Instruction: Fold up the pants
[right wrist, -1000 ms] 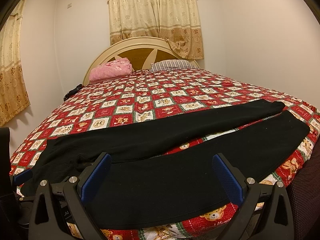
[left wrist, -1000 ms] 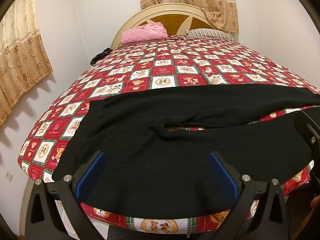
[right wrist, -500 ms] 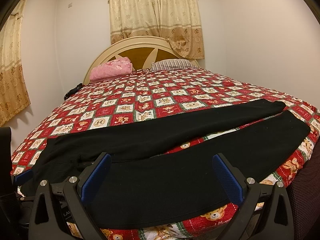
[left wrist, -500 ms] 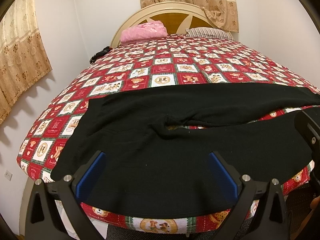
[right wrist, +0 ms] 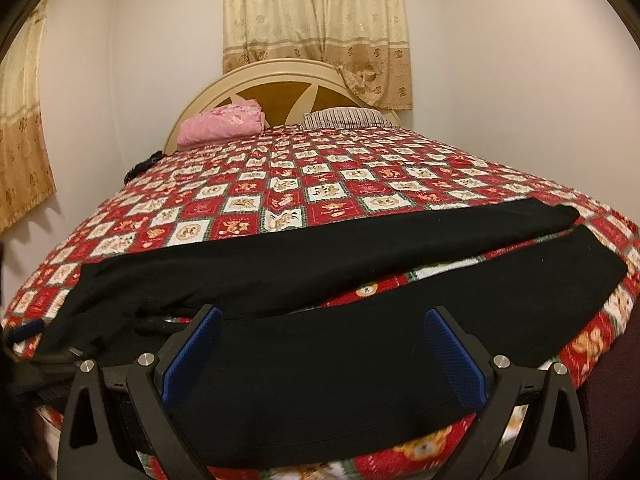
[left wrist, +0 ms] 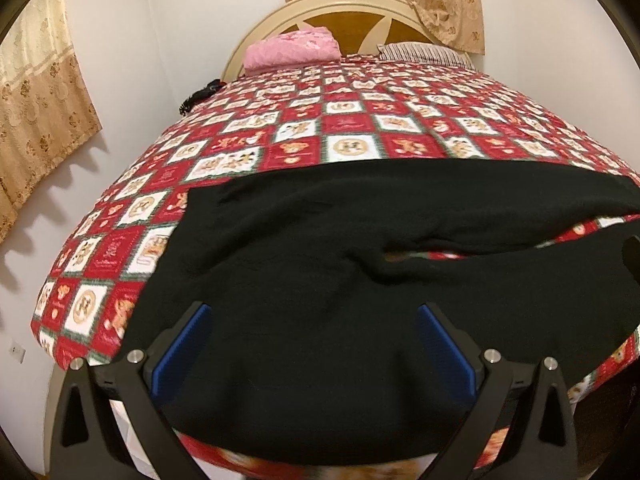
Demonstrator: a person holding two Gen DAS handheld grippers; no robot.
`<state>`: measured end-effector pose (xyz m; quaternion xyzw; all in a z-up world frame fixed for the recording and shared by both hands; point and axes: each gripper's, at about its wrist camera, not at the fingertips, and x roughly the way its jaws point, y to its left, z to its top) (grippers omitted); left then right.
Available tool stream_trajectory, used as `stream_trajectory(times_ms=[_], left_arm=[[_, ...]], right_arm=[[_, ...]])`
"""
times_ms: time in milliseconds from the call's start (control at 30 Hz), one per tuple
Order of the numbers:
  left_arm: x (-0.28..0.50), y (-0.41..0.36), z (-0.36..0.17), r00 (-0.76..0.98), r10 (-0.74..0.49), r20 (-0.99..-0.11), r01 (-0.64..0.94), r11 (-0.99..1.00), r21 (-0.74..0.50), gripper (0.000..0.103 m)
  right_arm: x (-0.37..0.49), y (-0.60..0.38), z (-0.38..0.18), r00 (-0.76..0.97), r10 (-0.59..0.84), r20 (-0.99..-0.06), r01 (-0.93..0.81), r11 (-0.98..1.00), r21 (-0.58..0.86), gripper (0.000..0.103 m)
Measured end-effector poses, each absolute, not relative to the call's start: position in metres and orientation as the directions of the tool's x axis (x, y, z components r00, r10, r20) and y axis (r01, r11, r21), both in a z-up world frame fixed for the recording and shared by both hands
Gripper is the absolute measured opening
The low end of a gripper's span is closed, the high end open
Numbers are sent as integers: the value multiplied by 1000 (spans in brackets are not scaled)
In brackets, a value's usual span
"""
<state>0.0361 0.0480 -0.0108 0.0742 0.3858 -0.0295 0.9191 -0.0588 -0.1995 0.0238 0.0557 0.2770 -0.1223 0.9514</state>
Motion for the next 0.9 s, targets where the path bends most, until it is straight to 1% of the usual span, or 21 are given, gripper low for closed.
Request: stream_trajectory(times_ms=[100, 200, 300, 333, 400, 433, 500, 567, 600, 733, 833, 900], left_arm=[[57, 90, 0, 695, -27, -718, 109, 992, 68, 103], [85, 129, 11, 689, -5, -725, 62, 997, 52, 103], [118, 155, 14, 696, -13, -717, 50, 998, 30, 102], [129, 160, 12, 691, -13, -723, 50, 998, 30, 100], [154, 169, 3, 665, -29, -746, 54, 998, 10, 91], [164, 172, -2, 651, -43, -758, 58, 998, -7, 89], [187, 176, -17, 604, -70, -794, 55, 997, -46, 75], [203, 177, -30, 562, -83, -823, 51, 997, -65, 68], [210, 176, -37, 543, -80, -836, 49, 997, -63, 67], [224, 177, -56, 484, -94, -870, 42, 996, -85, 67], [226, 177, -56, 490, -94, -866, 55, 995, -77, 67], [228, 178, -54, 485, -105, -868, 62, 994, -86, 67]], right_arm=[[-41, -209, 24, 807, -187, -560, 238, 971, 18, 102], [-22, -215, 23, 799, -168, -577, 213, 977, 12, 102], [-4, -214, 22, 790, -153, -593, 195, 981, 6, 102], [5, -212, 21, 785, -138, -604, 181, 983, 11, 102], [14, -211, 19, 780, -119, -614, 168, 986, 22, 102], [20, -209, 18, 776, -105, -623, 158, 987, 32, 102], [30, -207, 15, 769, -75, -635, 137, 989, 48, 102], [37, -205, 14, 762, -62, -645, 119, 992, 45, 102], [41, -204, 13, 759, -58, -649, 108, 993, 39, 101], [65, -205, 13, 745, -29, -666, 31, 999, -8, 97], [94, -210, 13, 736, -34, -676, -36, 995, -89, 96], [120, -216, 9, 709, -11, -705, -94, 990, -109, 96]])
